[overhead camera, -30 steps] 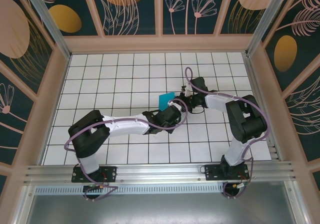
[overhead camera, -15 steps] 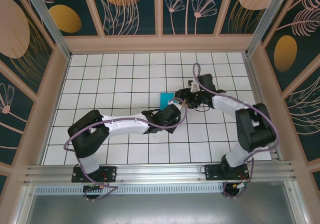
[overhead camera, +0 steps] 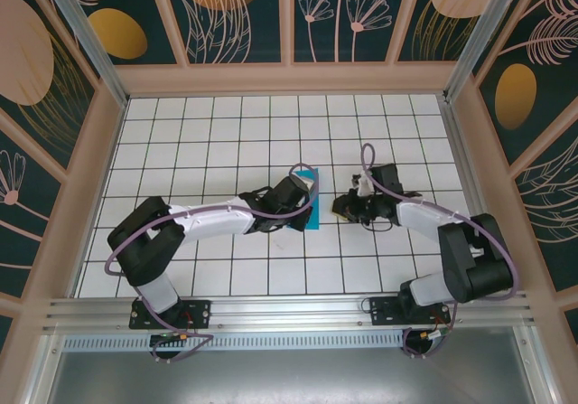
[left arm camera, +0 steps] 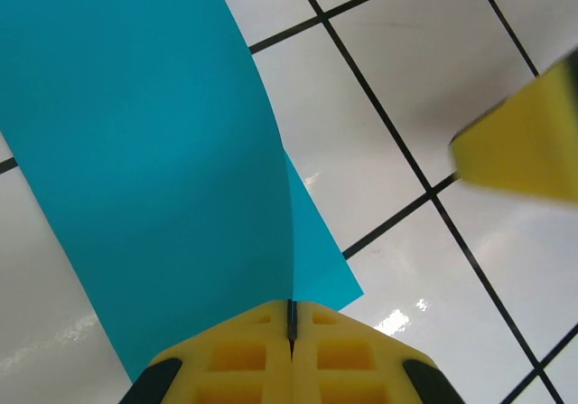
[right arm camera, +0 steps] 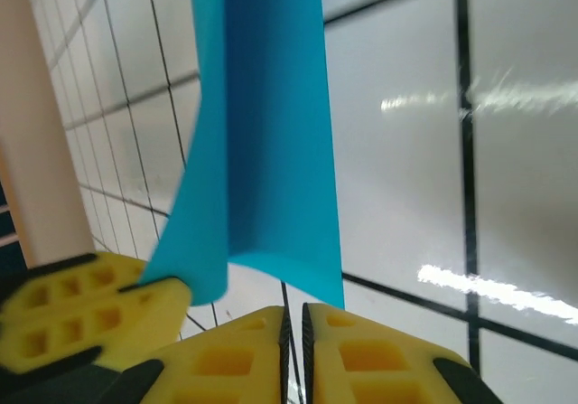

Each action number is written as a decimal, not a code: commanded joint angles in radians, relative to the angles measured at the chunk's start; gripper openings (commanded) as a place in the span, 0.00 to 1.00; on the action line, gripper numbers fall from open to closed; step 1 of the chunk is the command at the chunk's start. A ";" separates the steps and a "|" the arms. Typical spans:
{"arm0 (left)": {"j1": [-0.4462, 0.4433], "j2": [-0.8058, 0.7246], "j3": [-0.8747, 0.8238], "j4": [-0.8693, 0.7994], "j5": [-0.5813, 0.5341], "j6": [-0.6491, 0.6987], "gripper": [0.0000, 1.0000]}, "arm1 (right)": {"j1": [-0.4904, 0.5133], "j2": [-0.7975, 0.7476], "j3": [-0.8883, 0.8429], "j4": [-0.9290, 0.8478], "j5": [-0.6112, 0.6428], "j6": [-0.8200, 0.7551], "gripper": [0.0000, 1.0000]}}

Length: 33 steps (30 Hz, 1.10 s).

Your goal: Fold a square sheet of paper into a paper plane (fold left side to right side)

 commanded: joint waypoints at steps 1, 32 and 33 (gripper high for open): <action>0.012 -0.038 -0.022 0.025 0.025 -0.026 0.00 | 0.062 0.052 0.006 0.092 -0.004 0.043 0.13; 0.064 0.031 0.008 -0.106 -0.018 0.098 0.03 | 0.187 0.260 0.137 -0.093 0.182 -0.013 0.12; 0.064 0.034 0.014 -0.117 -0.023 0.109 0.03 | 0.189 0.261 0.138 -0.096 0.182 -0.014 0.12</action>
